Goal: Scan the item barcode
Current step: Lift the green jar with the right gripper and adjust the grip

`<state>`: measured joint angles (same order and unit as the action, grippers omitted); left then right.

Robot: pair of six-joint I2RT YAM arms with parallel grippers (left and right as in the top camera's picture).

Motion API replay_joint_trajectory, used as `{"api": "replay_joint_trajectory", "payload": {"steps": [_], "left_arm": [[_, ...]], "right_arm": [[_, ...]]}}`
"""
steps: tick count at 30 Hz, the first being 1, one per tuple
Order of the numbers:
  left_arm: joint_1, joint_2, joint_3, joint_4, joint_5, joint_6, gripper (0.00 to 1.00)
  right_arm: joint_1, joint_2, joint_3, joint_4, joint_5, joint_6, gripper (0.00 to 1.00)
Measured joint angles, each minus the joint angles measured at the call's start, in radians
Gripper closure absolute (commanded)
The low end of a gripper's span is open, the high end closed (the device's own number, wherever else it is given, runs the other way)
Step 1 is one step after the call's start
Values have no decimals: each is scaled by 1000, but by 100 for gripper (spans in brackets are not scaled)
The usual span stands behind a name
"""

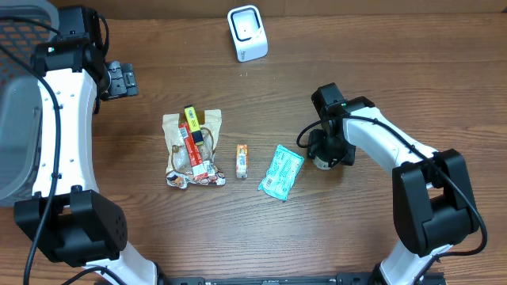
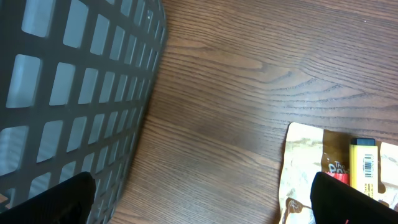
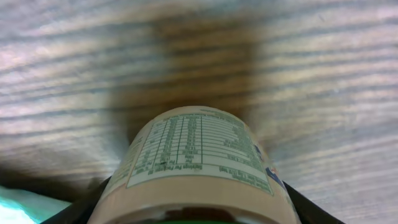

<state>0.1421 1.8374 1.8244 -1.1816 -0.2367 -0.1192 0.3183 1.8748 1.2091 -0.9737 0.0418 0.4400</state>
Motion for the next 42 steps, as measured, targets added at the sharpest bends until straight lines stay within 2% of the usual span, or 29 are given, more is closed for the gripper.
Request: {"api": "replay_joint_trajectory", "payload": {"steps": [8,42], "left_arm": [[0,0,0,0,0,0,1],[0,0,0,0,0,0,0]], "right_arm": [[0,0,80,-142,-5,0,96],[0,0,111,-171,-38,0,96]]}}
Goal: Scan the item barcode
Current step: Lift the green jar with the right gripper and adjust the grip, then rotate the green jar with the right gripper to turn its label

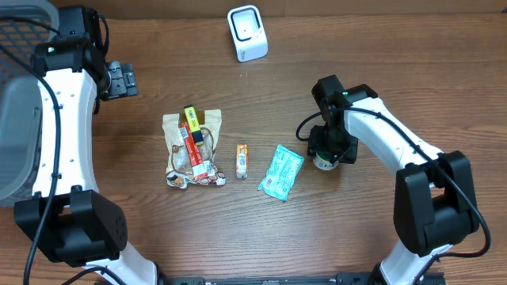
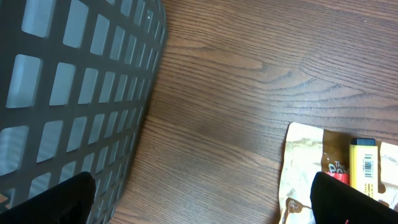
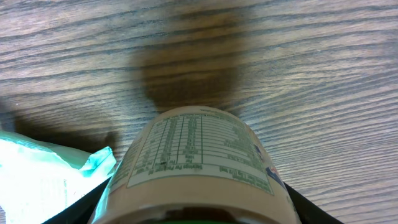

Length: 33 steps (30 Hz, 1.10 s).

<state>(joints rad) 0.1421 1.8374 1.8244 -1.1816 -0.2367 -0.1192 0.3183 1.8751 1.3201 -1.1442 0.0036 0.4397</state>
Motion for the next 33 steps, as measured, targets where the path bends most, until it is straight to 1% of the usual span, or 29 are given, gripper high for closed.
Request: {"api": "replay_joint_trajectory", "payload": {"steps": [5,9,12,17,19,20,22,23,24,29,33], "left_arm": [[0,0,0,0,0,0,0],[0,0,0,0,0,0,0],[0,0,0,0,0,0,0],[0,0,0,0,0,0,0],[0,0,0,0,0,0,0],[0,0,0,0,0,0,0],[0,0,0,0,0,0,1],[0,0,0,0,0,0,0],[0,0,0,0,0,0,0],[0,0,0,0,0,0,0],[0,0,0,0,0,0,1]], "right_arm": [[0,2,46,-112,-19,0,96],[-3,3,133,-211,-107,0,96],[-3,3,182,-244,-220,1,96],[-3,3,189,-270,-432,1,96],[-3,3,189,-291,-541,2,92],[-3,3,189,-298,-577,2,92],[-3,3,189,-306,-663,1,92],[-3,3,189,-306,-690,1,96],[-3,3,189,-310,-737,1,96],[-3,3,189,-376,-846,2,96],[-3,3,189,-405,-897,2,96]]}}
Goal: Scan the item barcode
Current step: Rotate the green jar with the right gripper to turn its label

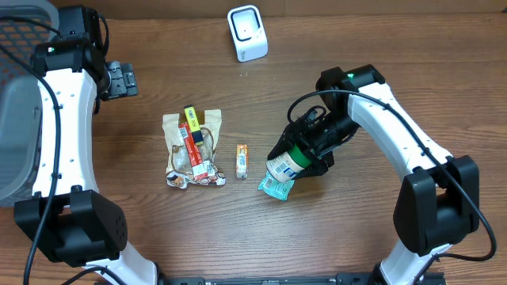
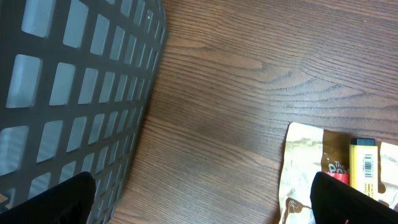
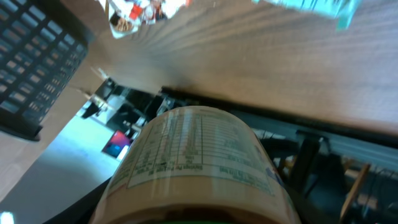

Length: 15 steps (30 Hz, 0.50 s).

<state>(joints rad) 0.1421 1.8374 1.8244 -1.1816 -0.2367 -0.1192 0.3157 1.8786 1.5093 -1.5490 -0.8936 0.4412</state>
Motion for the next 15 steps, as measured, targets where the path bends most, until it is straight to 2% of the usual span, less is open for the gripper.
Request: {"api": "replay_joint_trajectory", "payload": {"steps": [15], "left_arm": [[0,0,0,0,0,0,0]], "right_arm": [[0,0,0,-87,-138,3,96]]}}
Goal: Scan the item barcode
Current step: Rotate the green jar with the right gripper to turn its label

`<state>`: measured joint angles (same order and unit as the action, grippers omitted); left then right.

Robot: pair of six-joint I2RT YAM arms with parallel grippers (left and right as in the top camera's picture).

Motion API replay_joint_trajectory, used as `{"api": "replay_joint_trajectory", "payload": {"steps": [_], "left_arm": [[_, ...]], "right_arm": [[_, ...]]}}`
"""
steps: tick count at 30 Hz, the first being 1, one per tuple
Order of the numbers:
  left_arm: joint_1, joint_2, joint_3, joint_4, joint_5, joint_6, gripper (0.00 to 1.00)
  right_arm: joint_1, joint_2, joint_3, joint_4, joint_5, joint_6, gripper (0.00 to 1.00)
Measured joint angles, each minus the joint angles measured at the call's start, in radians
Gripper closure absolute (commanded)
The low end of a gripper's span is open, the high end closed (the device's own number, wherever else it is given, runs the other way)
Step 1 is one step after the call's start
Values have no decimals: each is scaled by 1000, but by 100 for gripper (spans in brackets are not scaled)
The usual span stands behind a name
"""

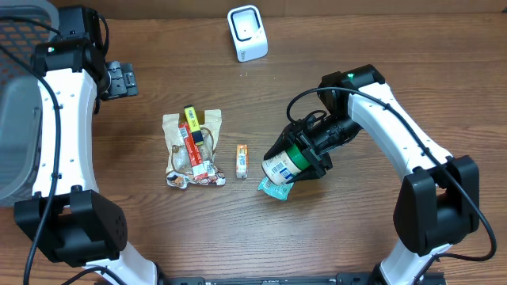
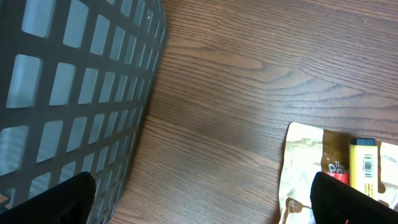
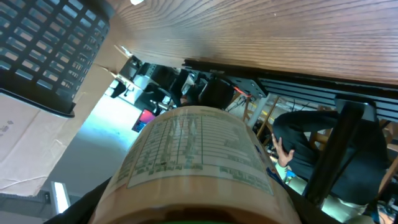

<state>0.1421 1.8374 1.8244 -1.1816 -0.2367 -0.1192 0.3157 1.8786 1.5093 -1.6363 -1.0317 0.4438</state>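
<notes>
My right gripper [image 1: 305, 150] is shut on a small bottle [image 1: 283, 161] with a green cap and a white nutrition label, held on its side in the air above the teal packet [image 1: 273, 187]. In the right wrist view the bottle [image 3: 199, 163] fills the lower frame, its bottom pointing away from the camera. The white barcode scanner [image 1: 247, 32] stands at the table's far edge. My left gripper [image 1: 121, 80] hovers open at the far left beside the basket; its fingertips [image 2: 62, 198] frame bare wood.
A dark mesh basket [image 2: 68, 81] sits at the far left. A heap of snack packets with a yellow-capped tube [image 1: 192, 148] lies left of centre. Beside it lies a small orange packet [image 1: 242, 160].
The right gripper has turned the bottle a little further, its bottom tipped more toward the left. The left arm has not moved.
The right gripper was shut on the bottle standing on the table right of the teal packet. Later it held it there, slightly shifted. Then the bottle was lifted and tipped sideways over the teal packet, where it stays now, turned slightly more.
</notes>
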Motion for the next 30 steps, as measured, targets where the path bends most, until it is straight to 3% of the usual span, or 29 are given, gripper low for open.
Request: {"api": "replay_joint_trajectory", "payload": {"steps": [30], "left_arm": [[0,0,0,0,0,0,1]], "right_arm": [[0,0,0,-58,-101,1,96]]}}
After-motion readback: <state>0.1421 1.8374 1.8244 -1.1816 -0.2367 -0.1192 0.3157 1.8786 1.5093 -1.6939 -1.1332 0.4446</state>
